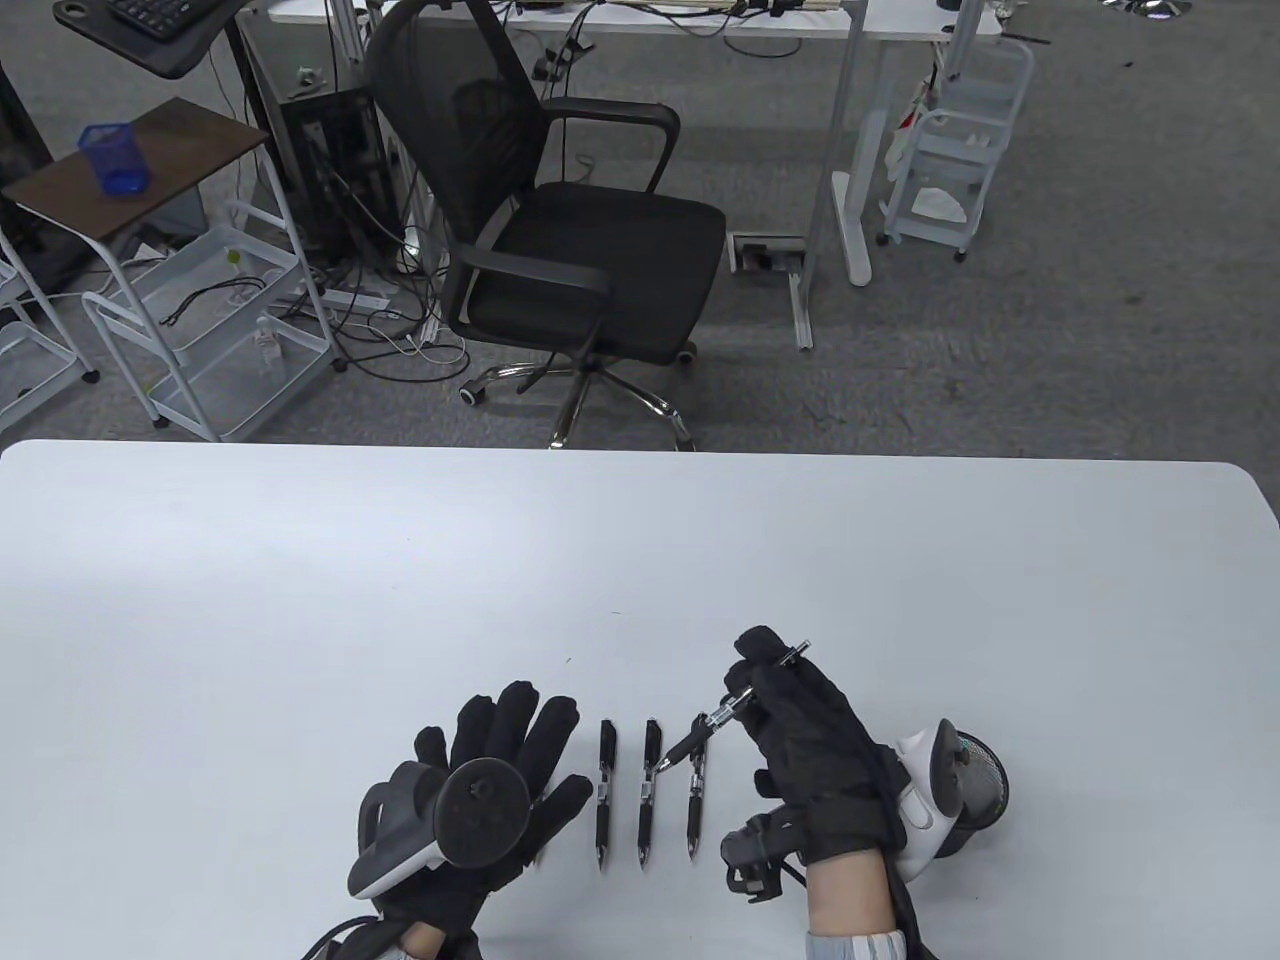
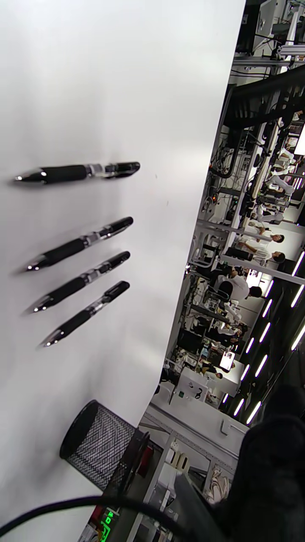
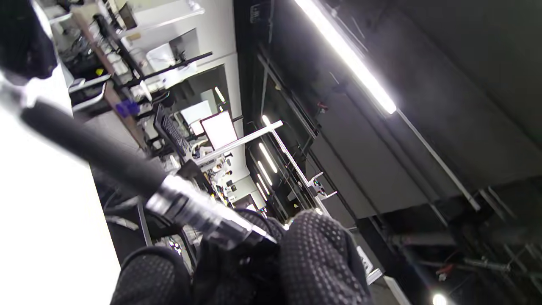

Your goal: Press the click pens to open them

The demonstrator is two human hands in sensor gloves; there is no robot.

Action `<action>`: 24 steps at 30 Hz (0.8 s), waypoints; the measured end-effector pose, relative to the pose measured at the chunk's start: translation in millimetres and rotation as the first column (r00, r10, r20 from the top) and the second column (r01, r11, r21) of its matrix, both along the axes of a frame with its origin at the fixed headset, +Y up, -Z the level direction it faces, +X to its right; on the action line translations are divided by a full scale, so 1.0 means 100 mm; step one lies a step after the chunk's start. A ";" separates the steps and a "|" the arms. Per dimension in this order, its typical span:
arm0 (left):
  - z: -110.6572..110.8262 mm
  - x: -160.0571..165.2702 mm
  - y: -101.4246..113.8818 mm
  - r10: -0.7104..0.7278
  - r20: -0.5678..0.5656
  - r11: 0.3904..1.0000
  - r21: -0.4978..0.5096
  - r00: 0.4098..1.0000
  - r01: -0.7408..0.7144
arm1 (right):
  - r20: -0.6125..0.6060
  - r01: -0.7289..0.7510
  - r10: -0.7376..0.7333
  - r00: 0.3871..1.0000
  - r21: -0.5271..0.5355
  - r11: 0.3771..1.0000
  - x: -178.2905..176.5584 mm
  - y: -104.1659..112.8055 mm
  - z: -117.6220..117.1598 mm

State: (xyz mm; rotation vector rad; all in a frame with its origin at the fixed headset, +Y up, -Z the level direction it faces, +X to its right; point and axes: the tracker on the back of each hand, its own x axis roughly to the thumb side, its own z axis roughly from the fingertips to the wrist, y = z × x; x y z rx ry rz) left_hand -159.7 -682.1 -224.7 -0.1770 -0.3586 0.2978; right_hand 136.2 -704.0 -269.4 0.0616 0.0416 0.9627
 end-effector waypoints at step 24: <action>-0.02 -0.01 -0.02 -0.020 -0.023 1.000 0.003 1.000 0.020 | -0.147 0.168 -0.171 0.974 -0.030 0.985 -0.14 -0.28 -0.10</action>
